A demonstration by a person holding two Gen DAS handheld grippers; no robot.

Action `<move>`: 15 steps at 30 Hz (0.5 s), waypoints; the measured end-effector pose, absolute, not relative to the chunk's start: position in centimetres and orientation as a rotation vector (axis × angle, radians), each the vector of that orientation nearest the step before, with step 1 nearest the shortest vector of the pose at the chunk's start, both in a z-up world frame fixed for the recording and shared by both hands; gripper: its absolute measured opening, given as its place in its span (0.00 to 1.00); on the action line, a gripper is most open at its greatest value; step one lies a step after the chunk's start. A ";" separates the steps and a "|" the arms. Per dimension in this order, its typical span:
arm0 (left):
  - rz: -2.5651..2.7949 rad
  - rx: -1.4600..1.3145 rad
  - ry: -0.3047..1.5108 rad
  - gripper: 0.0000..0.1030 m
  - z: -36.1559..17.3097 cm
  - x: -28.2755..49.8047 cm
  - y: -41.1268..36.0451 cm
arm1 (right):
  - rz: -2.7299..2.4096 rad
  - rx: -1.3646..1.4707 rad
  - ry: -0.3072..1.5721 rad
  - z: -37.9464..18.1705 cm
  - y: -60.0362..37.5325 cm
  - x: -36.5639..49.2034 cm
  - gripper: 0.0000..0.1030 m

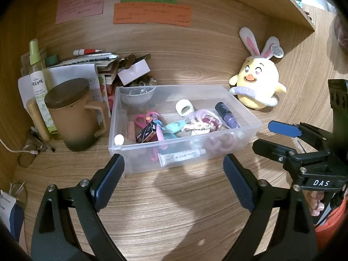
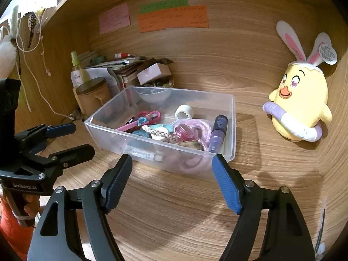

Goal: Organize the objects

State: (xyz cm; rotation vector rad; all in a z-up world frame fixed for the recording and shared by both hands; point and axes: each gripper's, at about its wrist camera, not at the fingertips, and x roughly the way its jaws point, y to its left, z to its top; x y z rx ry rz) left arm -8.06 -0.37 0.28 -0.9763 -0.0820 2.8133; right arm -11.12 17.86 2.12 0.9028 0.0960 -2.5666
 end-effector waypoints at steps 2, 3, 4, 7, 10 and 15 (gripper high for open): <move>2.811 -0.972 -0.081 0.90 0.3 -8.0 -0.3 | -2.564 0.902 0.093 2.1 17.8 -11.1 0.72; 2.811 -0.970 -0.081 0.91 0.4 -8.0 -0.3 | -2.564 0.902 0.093 2.1 17.8 -11.1 0.72; 2.809 -0.968 -0.082 0.91 0.4 -8.0 -0.3 | -2.563 0.902 0.094 2.1 17.8 -11.1 0.72; 2.802 -0.967 -0.096 0.91 0.4 -7.9 -0.4 | -2.562 0.905 0.093 2.1 17.7 -11.1 0.72; 2.796 -0.973 -0.110 0.91 0.3 -8.0 -0.5 | -2.561 0.909 0.094 2.1 17.5 -11.0 0.72; 2.776 -0.991 -0.112 0.92 0.3 -8.1 -0.5 | -2.562 0.910 0.097 2.1 17.3 -10.9 0.72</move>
